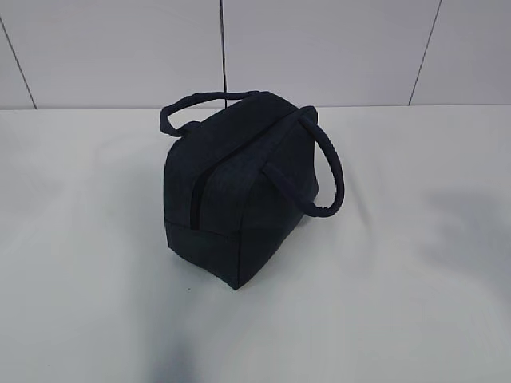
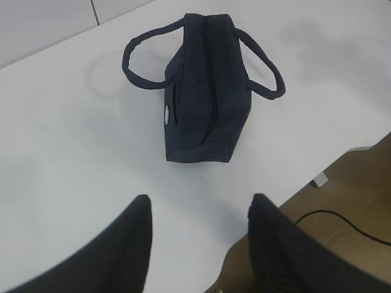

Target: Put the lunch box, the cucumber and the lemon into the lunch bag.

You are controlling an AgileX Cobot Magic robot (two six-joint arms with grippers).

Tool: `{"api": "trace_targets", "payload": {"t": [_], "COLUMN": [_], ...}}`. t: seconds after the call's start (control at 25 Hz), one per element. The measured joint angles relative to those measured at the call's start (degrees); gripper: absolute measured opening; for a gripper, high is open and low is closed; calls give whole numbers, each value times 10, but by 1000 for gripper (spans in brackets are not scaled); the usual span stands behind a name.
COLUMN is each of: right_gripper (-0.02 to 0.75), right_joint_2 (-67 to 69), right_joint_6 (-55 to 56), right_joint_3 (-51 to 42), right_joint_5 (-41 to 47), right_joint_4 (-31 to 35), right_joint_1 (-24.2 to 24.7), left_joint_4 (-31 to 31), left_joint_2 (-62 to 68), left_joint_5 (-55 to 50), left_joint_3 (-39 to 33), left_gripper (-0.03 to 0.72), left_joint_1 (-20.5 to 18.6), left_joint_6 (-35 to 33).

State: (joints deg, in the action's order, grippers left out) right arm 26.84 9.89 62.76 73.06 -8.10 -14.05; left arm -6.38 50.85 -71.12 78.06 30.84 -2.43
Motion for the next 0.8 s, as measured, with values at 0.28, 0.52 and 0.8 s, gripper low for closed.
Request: {"api": "trace_targets", "payload": {"t": [0.28,0.52,0.8], "right_gripper": [405,405,405], "right_joint_2": [-88,-168,-246], "right_joint_6": [-9,-12,-52], "right_joint_3": [-60,-116,-185], "right_joint_5": [0,1,1], "right_joint_4": [0,0,0], "right_joint_1": [0,0,0], "left_joint_4": [-8,-11,-13], "left_joint_2": [-159,-275,-387], "left_joint_5": [23,23,23], "left_joint_3": [-139,-244,-322], "left_gripper": [372,372,372], "left_joint_1": [0,0,0], "left_joint_6": [0,0,0]}}
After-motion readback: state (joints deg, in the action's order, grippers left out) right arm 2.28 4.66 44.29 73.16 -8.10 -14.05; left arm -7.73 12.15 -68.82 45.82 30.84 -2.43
